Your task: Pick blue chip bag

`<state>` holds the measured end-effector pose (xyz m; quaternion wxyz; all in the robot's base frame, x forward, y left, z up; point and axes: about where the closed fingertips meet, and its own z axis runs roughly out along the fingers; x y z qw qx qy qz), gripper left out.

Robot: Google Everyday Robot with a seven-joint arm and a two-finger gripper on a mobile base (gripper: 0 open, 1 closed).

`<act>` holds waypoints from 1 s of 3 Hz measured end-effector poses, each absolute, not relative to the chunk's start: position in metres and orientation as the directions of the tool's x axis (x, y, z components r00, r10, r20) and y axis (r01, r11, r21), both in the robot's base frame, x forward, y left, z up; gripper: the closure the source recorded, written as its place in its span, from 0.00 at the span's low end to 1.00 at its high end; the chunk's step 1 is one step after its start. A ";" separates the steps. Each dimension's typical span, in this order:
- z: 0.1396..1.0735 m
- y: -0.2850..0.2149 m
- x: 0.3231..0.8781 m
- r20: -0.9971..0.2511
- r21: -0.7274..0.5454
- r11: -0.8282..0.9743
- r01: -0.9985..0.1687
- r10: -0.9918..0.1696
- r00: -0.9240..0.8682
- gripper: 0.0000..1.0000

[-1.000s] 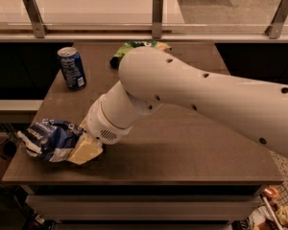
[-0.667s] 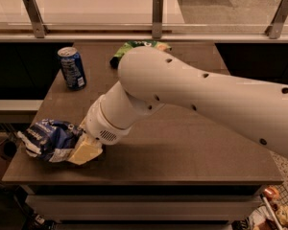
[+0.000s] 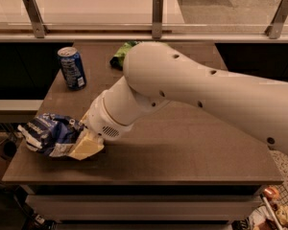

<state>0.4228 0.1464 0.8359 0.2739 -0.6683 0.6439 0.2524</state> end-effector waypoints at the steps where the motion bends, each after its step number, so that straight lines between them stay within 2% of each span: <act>1: 0.857 0.137 0.434 -0.732 -0.078 -0.018 -0.997 -0.678 0.069 1.00; 3: 0.919 0.110 0.454 -0.812 -0.190 -0.023 -0.982 -0.558 0.170 1.00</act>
Offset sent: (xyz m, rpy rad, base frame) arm 0.0433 -0.0460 0.0904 0.2520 -0.1484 0.0262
